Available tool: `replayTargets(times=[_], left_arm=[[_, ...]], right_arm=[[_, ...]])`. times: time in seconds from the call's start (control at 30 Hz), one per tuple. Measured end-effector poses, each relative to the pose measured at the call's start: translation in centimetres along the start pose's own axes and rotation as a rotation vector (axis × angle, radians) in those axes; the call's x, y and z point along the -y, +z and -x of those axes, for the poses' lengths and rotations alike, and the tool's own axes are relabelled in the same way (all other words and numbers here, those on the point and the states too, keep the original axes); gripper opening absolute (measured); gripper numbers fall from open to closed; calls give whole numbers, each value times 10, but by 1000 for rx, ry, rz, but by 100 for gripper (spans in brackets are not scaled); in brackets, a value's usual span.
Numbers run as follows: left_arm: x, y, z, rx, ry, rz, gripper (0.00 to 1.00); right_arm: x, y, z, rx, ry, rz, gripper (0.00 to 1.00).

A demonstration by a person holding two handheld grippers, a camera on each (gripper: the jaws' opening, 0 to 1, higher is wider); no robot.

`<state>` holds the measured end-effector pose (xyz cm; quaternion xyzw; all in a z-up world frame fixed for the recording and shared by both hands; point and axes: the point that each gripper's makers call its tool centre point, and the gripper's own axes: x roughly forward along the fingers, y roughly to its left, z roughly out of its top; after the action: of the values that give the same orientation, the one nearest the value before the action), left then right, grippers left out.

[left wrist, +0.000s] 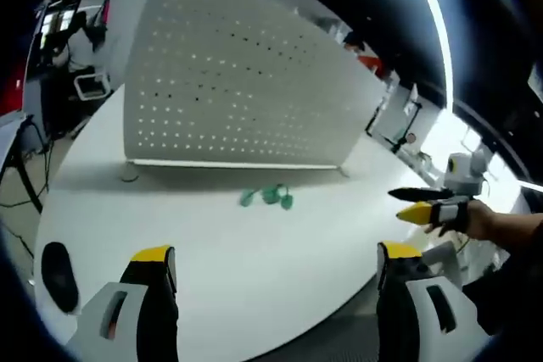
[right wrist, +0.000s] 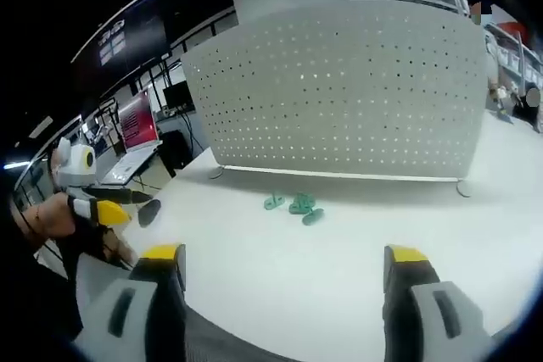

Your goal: Insert the hook assembly into the mounting plate slot until the hook locks in place.

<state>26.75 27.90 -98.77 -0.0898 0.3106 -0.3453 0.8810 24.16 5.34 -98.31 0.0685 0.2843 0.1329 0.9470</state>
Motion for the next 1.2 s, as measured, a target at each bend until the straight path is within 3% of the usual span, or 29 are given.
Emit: replayTargets(times=[0.27,0.47,0.6,0.87,1.0,1.2], left_arm=[[-3,-17,1,-51,28,-37,100],[5,-9,-4,-53,11,-49,100],[5,-10,-3,-82,25,-153,100],[7,-16,-7,-101,23,-133,100],[8,-15,-3,-96,36,-163,100],[5,-22,-5,-112,31,-118,100]], right_arm=[[-8,-7,-3,-26,18,8,93],[-4,-11,-2,-32,17,23,93],[-2,-8,-5,-9,11,5,94],[-2,-5,-3,-1,15,29,94],[0,-10,-3,10,12,-23,94],[-3,-13,-3,17,21,-55,91]])
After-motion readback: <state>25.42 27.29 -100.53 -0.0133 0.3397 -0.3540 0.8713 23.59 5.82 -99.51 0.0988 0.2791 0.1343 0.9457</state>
